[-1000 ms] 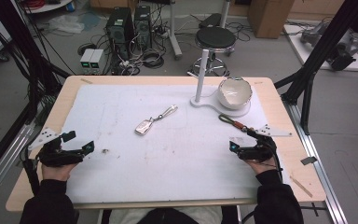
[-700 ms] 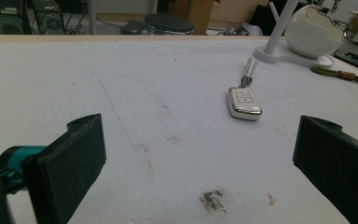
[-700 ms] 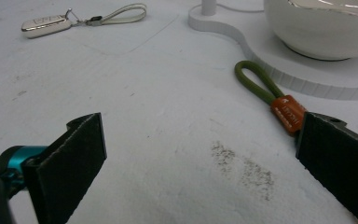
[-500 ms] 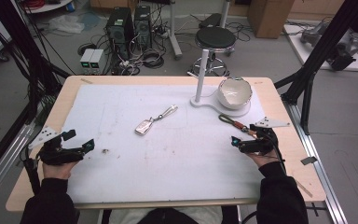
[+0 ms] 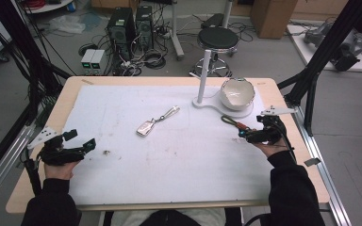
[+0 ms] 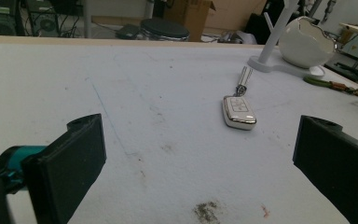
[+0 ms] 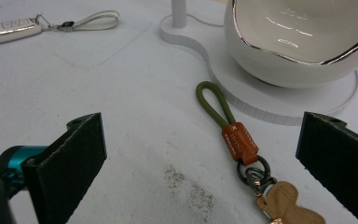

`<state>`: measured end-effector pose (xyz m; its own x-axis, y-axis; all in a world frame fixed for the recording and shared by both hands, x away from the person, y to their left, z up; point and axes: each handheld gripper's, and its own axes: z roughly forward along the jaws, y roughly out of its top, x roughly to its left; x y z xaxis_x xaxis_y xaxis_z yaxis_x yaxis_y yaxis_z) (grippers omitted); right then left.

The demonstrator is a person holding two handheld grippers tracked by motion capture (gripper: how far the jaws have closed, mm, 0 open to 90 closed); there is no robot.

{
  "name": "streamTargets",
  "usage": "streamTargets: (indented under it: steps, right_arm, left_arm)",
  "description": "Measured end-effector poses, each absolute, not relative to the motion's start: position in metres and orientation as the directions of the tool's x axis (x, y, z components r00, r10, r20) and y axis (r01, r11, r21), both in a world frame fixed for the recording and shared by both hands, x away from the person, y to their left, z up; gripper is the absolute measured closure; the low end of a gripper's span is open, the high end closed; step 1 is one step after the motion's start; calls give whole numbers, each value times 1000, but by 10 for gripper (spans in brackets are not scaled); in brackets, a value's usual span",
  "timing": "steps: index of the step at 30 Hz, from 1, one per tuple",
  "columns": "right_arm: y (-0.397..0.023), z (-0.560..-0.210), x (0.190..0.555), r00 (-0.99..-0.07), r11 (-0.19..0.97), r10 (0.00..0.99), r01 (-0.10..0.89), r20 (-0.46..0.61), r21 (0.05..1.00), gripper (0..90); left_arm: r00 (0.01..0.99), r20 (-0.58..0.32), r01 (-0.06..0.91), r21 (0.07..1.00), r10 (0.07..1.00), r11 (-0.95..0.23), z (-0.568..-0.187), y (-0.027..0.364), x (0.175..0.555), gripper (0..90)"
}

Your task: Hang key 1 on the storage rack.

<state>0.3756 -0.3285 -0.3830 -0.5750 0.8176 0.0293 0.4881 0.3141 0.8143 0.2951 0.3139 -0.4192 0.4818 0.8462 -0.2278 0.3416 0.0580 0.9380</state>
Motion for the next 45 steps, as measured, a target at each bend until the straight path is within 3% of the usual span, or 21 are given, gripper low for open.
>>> streamTargets:
  steps: [12,28,32,33,39,45]
  right_arm:
    - [-326,-377,410,-595,385,803,550,24,741,7]
    - [-323,-408,449,-599,467,801,639,14,611,20]
    - [-324,-414,454,-612,487,791,649,21,585,106]
    - [-325,-416,455,-637,508,770,643,32,572,224]
    - [-324,-418,456,-662,541,749,629,21,558,357]
    - [-323,-422,458,-664,553,748,635,15,539,394]
  left_arm:
    - [502,-216,353,935,837,30,-420,309,295,29]
    - [508,-217,360,933,833,23,-420,308,297,29]
    - [507,-216,362,932,834,21,-421,308,297,29]
    - [508,-216,363,932,834,21,-421,308,297,29]
    - [512,-218,367,930,831,17,-421,307,297,29]
    - [514,-218,369,929,830,16,-421,308,298,29]
